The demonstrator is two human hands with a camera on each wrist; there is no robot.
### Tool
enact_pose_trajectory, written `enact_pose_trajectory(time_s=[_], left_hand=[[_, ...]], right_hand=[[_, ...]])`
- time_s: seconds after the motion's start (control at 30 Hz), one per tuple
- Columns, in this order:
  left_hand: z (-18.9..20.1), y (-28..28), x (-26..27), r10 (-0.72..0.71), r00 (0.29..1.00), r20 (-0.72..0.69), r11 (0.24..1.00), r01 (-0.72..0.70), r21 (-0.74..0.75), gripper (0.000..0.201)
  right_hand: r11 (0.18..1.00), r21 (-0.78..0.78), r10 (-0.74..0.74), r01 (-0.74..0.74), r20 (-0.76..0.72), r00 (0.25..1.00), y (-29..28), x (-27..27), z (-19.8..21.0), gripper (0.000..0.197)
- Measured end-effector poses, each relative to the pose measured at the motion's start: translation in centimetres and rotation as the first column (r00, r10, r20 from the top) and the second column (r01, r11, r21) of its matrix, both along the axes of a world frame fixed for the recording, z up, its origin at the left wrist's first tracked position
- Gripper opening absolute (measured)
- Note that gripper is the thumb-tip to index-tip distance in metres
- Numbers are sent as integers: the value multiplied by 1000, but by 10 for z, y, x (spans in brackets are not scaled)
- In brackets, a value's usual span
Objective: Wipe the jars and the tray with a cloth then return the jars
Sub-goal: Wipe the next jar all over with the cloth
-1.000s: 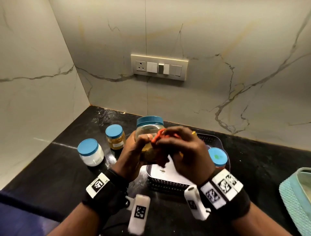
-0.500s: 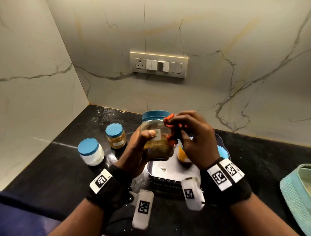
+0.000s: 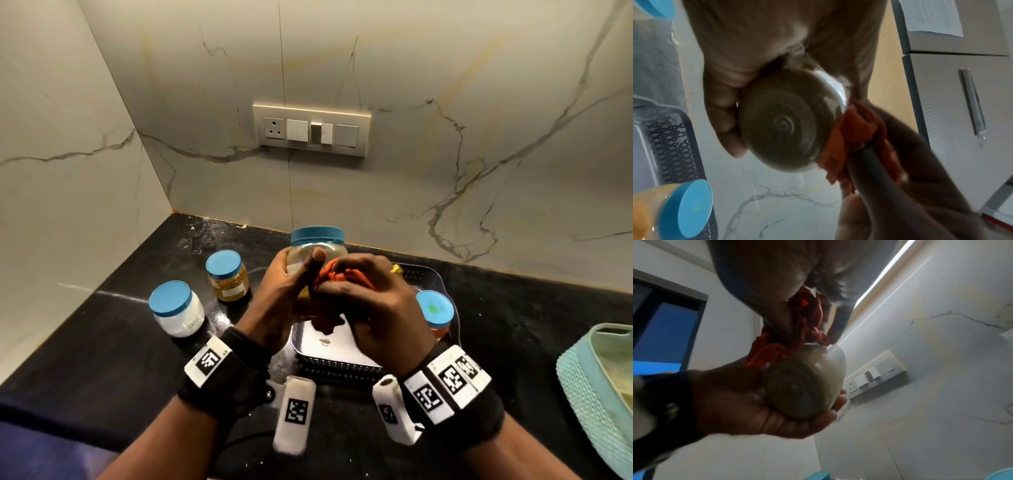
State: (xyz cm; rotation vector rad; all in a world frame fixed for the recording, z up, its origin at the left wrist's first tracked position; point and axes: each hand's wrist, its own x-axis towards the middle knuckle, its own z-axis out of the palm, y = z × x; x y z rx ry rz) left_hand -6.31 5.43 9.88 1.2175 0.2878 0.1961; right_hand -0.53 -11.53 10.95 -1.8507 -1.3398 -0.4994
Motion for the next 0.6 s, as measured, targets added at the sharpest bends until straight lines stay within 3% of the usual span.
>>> enact_pose_trajectory(time_s=[0.13,0.27,0.33,0.37,0.47,0.5,0.53,0.6], left_hand=[[2,-8,1,-28,1000,8,1000,28,-2,95],[5,-21,0,-82,992,98,995,87,-43,45],[12,-26,2,-80,992,96,996,84,-42,31],[16,-26,2,-51,995,80,998,55,-41,37],[17,-20,3,-9,999,43,999,12,-52,86],[17,-19,3,-14,999,40,999,16,-50,92],[15,-19,2,-24,999,48,999,26,-45,87],[14,-23,-1,-43,996,73,998,46,-43,59]], right_hand=[[996,-59,66,-59,118,991,-10,-6,-2,28],[996,61,-51,58,-110,993,-13,29,13,48],[993,57,-96,104,-124,988,-13,33,18,49],[996,46,-74,79,-101,992,-13,28,17,49],[997,-57,58,-56,25,998,-22,2,7,39],[991,-94,97,-90,76,992,-26,-1,7,34],[988,-102,127,-118,85,988,-28,2,7,32],[993,-20,116,-117,-34,993,-27,19,13,38]])
